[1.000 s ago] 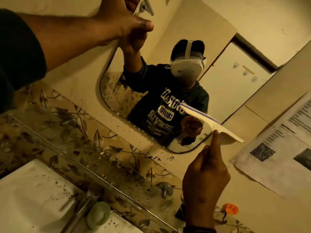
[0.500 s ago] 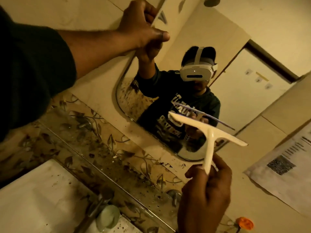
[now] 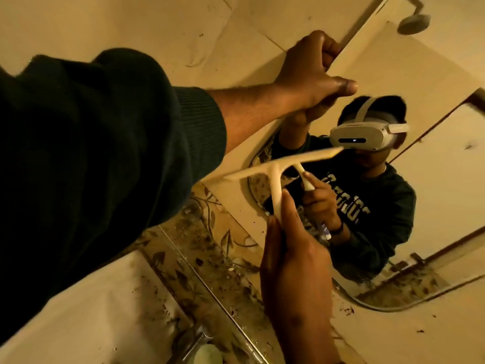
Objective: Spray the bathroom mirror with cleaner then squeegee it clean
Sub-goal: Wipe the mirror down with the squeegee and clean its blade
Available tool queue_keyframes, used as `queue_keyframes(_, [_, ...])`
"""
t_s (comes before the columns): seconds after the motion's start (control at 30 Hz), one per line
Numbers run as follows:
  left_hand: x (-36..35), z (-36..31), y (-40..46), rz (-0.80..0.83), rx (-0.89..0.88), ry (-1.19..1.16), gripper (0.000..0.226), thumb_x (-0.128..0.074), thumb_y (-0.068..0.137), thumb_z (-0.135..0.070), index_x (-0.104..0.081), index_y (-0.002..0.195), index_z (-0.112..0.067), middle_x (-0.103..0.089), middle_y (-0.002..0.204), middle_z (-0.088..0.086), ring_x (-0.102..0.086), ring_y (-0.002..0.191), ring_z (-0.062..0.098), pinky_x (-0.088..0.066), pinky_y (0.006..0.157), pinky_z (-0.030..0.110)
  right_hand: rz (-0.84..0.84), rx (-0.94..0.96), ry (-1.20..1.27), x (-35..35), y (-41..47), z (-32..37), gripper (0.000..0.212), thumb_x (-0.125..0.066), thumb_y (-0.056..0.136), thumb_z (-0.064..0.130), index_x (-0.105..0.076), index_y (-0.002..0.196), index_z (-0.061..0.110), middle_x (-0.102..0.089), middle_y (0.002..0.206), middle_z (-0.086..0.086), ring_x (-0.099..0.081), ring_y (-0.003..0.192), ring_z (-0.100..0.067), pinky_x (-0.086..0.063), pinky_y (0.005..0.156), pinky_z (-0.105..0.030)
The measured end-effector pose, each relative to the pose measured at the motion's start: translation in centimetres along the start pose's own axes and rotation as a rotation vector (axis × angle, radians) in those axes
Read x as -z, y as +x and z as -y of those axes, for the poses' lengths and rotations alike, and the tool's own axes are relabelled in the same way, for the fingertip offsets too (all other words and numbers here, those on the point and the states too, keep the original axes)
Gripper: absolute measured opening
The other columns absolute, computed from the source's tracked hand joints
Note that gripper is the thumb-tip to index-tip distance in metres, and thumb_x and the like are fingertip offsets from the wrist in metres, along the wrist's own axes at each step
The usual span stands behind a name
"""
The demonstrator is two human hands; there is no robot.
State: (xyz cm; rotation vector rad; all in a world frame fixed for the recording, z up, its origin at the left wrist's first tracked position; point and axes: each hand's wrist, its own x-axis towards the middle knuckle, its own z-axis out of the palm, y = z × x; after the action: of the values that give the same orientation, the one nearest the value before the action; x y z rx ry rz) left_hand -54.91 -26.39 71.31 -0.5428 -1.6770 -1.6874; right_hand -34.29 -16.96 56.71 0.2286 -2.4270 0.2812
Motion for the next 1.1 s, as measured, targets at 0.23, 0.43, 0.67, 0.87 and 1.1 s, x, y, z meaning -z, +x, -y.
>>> queue_keyframes(0.23, [-0.3, 0.3, 0.4, 0.002, 0.003, 0.022, 0.068, -0.090, 0.063, -0.041, -0.056, 0.116, -0.015, -0.056, 0.097, -0.011, -0.053, 0.081, -0.001, -0.046, 0.065, 0.004, 0.035, 0.007, -0.164, -1.3, 1.4, -0.2, 0.051, -0.028, 0.096, 0.044, -0.031, 0.147, 0.034, -0.057, 0.070, 0.009, -0.048, 0.050, -0.005, -0.041, 0.038, -0.026])
queue_keyframes(0.43, [0.2, -0.1, 0.1, 0.005, 0.014, 0.031, 0.066, -0.091, 0.062, -0.040, -0.055, 0.111, -0.016, -0.058, 0.097, -0.010, -0.057, 0.086, 0.001, -0.049, 0.069, 0.008, 0.106, -0.085, -0.140, -0.8, -2.9, -1.4, 0.052, -0.049, 0.089, 0.034, -0.053, 0.139, 0.021, -0.065, 0.065, 0.009, -0.046, 0.043, -0.001, -0.029, 0.040, -0.008])
queue_keyframes(0.67, [0.1, -0.3, -0.1, 0.009, 0.002, 0.043, 0.068, -0.089, 0.066, -0.040, -0.054, 0.118, -0.014, -0.058, 0.105, -0.006, -0.057, 0.092, 0.004, -0.048, 0.073, 0.007, 0.043, 0.010, -0.139, -2.2, 0.4, 0.6, 0.050, -0.035, 0.096, 0.040, -0.036, 0.144, 0.029, -0.060, 0.075, 0.011, -0.050, 0.051, -0.003, -0.046, 0.041, -0.024])
queue_keyframes(0.87, [-0.1, -0.2, 0.0, 0.000, 0.011, 0.049, 0.069, -0.088, 0.067, -0.041, -0.053, 0.119, -0.013, -0.055, 0.100, -0.009, -0.055, 0.086, 0.001, -0.044, 0.065, 0.000, 0.065, 0.058, -0.251, -2.6, 1.1, 0.3, 0.050, -0.044, 0.096, 0.033, -0.033, 0.145, 0.027, -0.058, 0.072, 0.006, -0.046, 0.048, -0.009, -0.038, 0.037, -0.023])
queue_keyframes(1.1, [0.1, -0.2, -0.1, -0.011, -0.011, 0.052, 0.068, -0.087, 0.067, -0.043, -0.053, 0.119, -0.014, -0.055, 0.099, -0.009, -0.056, 0.090, 0.003, -0.045, 0.067, 0.002, 0.219, -0.037, -0.298, -0.3, -5.0, -3.6, 0.063, -0.079, 0.076, 0.019, -0.056, 0.135, 0.017, -0.068, 0.065, 0.003, -0.045, 0.038, -0.006, -0.039, 0.030, -0.020])
